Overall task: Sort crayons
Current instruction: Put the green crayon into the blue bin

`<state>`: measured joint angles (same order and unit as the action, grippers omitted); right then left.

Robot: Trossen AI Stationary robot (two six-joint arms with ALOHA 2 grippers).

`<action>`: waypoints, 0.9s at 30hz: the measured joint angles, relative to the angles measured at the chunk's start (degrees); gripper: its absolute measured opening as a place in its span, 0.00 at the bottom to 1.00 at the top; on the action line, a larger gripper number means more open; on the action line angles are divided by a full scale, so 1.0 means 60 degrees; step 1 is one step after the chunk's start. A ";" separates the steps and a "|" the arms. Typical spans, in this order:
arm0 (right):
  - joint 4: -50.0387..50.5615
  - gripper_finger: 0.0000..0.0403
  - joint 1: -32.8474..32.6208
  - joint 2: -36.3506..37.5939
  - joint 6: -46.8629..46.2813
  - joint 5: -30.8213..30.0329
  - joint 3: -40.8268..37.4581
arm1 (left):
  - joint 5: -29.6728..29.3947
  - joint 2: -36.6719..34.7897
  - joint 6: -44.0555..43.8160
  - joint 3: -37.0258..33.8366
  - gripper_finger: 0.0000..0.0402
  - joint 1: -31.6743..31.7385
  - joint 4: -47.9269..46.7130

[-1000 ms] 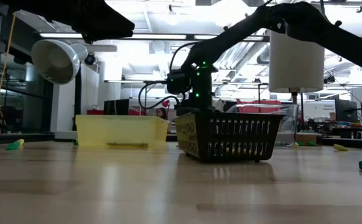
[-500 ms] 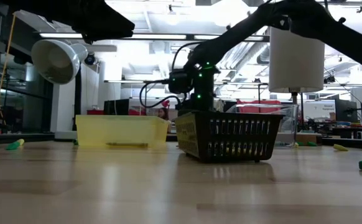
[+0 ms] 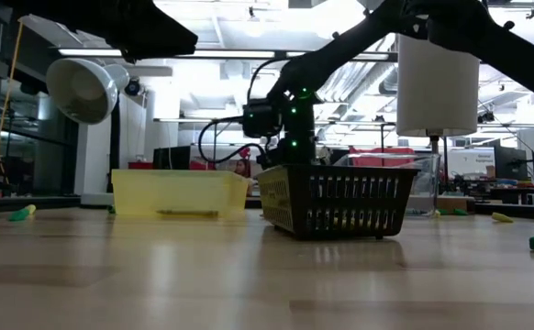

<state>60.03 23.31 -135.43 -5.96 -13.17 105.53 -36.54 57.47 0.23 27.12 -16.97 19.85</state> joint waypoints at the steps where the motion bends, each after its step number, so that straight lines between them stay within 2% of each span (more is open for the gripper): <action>1: -0.0002 0.01 -0.0068 0.0055 0.0005 -0.0079 -0.0023 | -0.0008 -0.0069 0.0000 -0.0001 0.38 0.0000 -0.0079; 8: -0.0290 0.01 -0.0630 0.1016 0.0475 -0.0304 -0.0137 | -0.0021 -0.1132 -0.0523 -0.0005 0.38 -0.0173 -0.1320; 11: -0.1012 0.00 -0.0991 0.1685 0.0612 -0.0335 -0.0239 | -0.0028 -0.1737 -0.0885 -0.0005 0.38 -0.0357 -0.1784; 15: -0.2442 0.00 -0.1534 0.2665 0.0814 -0.0342 -0.1238 | -0.0028 -0.2368 -0.1390 -0.0006 0.38 -0.0610 -0.2279; 19: -0.4312 0.00 -0.2122 0.4241 0.0659 -0.0313 -0.3105 | -0.0066 -0.2694 -0.1650 -0.0008 0.38 -0.0861 -0.2626; 27: -0.9573 0.00 -0.3595 0.8028 -0.0461 -0.0293 -0.8429 | -0.1080 -0.2569 -0.1756 -0.0008 0.38 -0.1140 -0.2692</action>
<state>2.59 1.74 -87.26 -8.73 -14.93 54.96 -43.02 42.05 -10.31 27.07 -23.81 3.70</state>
